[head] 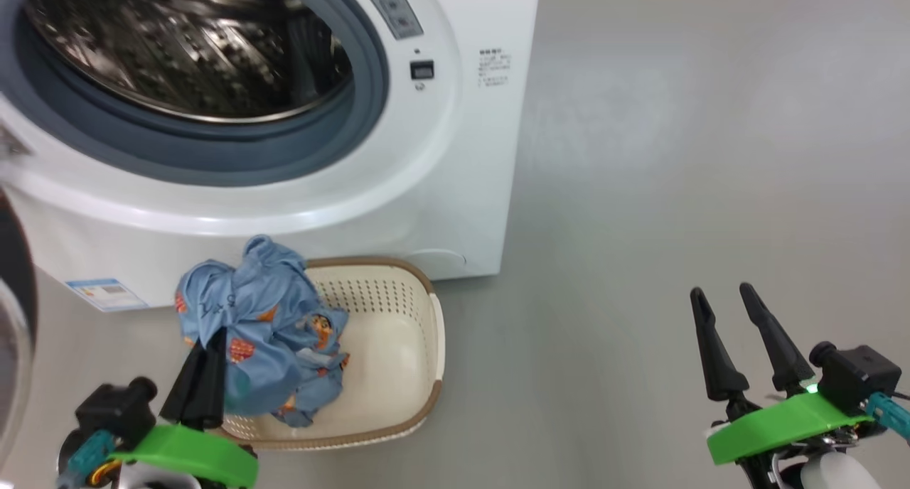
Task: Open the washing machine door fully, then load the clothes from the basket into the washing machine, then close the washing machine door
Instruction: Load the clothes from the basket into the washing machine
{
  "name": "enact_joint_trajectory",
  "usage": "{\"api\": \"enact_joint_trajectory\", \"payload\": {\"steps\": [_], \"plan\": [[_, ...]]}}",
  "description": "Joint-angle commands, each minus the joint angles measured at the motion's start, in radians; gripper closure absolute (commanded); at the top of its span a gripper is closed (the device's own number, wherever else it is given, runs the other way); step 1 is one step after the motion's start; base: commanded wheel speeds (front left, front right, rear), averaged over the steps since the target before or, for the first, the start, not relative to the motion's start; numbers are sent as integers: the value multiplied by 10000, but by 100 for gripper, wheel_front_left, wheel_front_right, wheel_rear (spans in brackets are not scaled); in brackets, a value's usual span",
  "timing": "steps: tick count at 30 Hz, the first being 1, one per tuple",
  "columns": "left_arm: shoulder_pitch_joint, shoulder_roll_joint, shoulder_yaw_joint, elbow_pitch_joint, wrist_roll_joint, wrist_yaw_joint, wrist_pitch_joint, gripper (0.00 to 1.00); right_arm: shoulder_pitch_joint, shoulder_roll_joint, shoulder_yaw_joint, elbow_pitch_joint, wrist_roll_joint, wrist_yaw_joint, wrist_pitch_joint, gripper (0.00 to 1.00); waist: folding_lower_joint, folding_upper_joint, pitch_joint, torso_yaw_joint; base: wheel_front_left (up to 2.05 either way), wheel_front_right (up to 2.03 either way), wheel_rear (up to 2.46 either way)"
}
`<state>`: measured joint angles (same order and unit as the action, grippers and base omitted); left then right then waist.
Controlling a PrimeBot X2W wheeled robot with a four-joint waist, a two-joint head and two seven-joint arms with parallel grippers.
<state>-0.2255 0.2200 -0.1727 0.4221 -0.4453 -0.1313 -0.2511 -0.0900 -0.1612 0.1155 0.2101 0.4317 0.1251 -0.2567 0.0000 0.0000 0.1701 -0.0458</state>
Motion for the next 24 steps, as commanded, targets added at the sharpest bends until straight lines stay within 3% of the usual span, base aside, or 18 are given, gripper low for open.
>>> {"api": "enact_joint_trajectory", "payload": {"steps": [1, 12, 24], "plan": [[96, 108, 510, -499, 120, 6, -106, 100, 92, -167, 96, -226, 11, 56, -51, 0, 0, 0, -486, 287, 0, 0, 0], [1241, -367, 1592, -2227, 1097, 6, -106, 100, 286, -159, -224, -464, -23, 56, -51, 0, 0, 0, -218, 497, 0, 0, 0], [783, -644, 1848, -2488, 1164, 6, -107, 100, -71, -92, -310, -633, -92, 56, -51, 0, 0, 0, 675, 453, 0, 0, 0]]}}
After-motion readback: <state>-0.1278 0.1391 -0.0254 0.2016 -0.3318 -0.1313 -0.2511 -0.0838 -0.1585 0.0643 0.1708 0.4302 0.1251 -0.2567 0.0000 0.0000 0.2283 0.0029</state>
